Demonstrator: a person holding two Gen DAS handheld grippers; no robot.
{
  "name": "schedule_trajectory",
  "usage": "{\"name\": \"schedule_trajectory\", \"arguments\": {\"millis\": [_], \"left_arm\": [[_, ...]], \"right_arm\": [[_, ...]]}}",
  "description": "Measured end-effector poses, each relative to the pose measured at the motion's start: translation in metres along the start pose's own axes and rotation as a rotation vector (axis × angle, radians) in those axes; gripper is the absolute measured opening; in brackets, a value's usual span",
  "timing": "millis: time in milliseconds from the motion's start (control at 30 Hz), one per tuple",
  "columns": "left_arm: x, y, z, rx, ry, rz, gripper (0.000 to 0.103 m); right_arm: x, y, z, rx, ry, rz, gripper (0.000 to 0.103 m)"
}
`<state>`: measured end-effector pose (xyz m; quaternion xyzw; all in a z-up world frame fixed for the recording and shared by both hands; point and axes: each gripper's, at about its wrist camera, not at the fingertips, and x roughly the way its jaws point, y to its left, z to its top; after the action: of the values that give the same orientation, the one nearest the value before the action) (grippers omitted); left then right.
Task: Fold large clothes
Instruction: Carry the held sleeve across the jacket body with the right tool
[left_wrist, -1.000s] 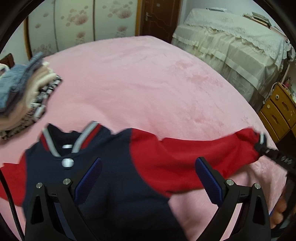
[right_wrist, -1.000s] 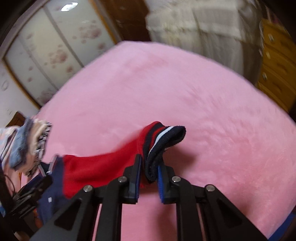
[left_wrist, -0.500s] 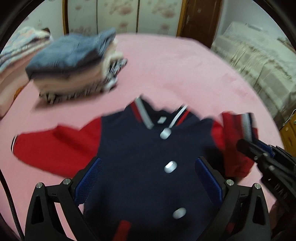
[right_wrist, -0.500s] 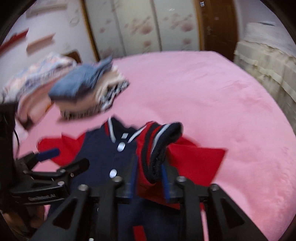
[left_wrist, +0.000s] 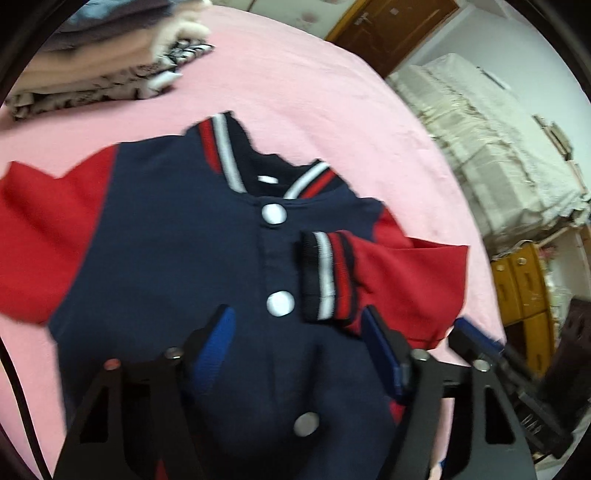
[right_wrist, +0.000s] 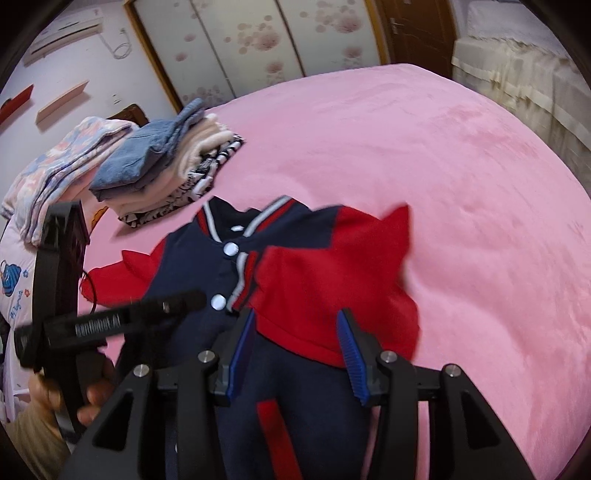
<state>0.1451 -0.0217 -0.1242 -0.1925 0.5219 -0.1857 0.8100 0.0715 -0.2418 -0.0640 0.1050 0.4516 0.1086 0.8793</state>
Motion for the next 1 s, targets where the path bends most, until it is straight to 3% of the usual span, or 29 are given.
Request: {"name": "schedule_trajectory", "arguments": {"millis": [100, 133, 467, 700, 1000], "left_arm": [[0.016, 0.000, 0.004, -0.032, 0.050, -0.089, 0.042], [0.021, 0.001, 0.004, -0.049, 0.066, -0.110, 0.042], [0.048, 0.014, -0.002, -0.201, 0.119, -0.211, 0.042], [0.046, 0.024, -0.005, -0.296, 0.137, -0.269, 0.042], [0.072, 0.014, -0.001, -0.306, 0.160, -0.308, 0.042]], "right_arm": [[0.001, -0.010, -0.011, 0.035, 0.020, 0.002, 0.046], [0.001, -0.013, -0.014, 0.045, 0.027, 0.003, 0.046], [0.005, -0.028, -0.026, 0.095, 0.047, 0.032, 0.046], [0.001, -0.031, -0.026, 0.115, 0.034, 0.054, 0.046], [0.009, -0.037, -0.029, 0.148, 0.046, 0.063, 0.046]]}}
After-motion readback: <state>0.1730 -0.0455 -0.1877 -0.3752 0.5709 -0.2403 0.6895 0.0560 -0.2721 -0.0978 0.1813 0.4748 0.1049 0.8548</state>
